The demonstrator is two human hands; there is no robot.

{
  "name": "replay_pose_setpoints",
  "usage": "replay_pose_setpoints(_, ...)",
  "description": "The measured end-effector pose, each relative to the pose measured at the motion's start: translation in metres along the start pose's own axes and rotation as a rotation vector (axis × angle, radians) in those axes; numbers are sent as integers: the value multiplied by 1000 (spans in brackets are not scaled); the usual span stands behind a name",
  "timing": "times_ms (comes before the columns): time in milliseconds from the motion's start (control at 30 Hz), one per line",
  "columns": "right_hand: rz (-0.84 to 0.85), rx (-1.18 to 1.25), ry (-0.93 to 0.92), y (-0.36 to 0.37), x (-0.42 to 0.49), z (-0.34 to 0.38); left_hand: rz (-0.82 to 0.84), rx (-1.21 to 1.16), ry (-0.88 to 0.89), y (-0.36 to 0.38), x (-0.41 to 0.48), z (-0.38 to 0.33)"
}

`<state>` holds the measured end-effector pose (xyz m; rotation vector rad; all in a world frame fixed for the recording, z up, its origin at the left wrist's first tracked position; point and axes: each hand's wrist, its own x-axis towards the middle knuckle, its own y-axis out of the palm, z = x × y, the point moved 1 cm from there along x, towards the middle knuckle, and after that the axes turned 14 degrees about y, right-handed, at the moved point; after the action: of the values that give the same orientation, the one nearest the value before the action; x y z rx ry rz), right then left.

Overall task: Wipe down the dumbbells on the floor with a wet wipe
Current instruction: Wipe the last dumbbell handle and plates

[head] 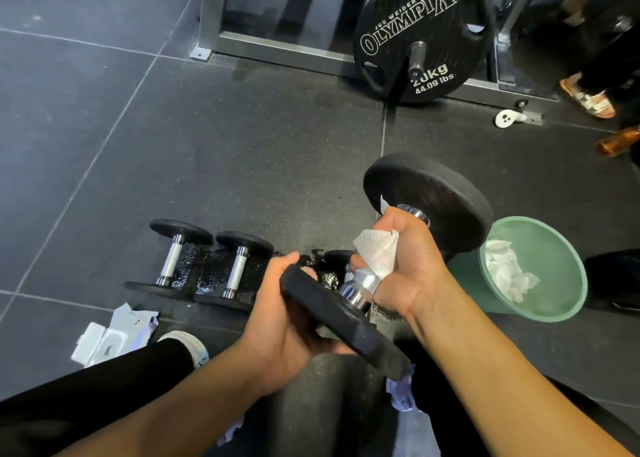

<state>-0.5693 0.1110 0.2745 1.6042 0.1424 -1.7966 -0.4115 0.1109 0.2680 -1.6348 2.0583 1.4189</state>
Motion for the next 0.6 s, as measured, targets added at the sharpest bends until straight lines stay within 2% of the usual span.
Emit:
replay_pose_setpoints(67,-34,23,-1,-1,5,5,39,236,262,-3,4,-8)
replay_pose_setpoints(100,-60,21,2,0,7,7,128,459,449,-7,3,-13)
replay_pose_setpoints(167,-145,-17,3,0,12,9,364,967,790,-14,0,-19)
replay_pose_setpoints(233,-210,-45,-7,-1,16,6,672,1308,1108,-12,-8,-20)
replay_pose_setpoints(267,-235,-42,-16,-2,19,3,806,1363,1212,-11,-12,-15)
replay_pose_setpoints(300,-245,-45,-24,-2,20,-1,844,1351,1261,-14,-14,-7)
replay_pose_setpoints(333,-240,-51,-25,-2,20,-5,770,1309,1263,-15,-12,-3)
replay_pose_setpoints(400,-215,-61,-11,-1,18,-10,420,1175,1092,-14,2,-5)
replay_pose_setpoints(433,-210,-70,2,0,17,-11,222,1073,909,-17,12,-10)
replay_pose_setpoints(500,-197,-82,32,2,14,-10,-84,719,394,-31,30,-14)
replay_pose_setpoints(533,-187,-77,41,3,14,-10,-154,538,116,-41,36,-9)
replay_pose_setpoints(567,-173,-61,53,3,13,-10,-156,403,-116,-48,37,-3)
replay_pose_setpoints(600,-157,-44,66,4,13,-10,-106,304,-269,-50,32,4)
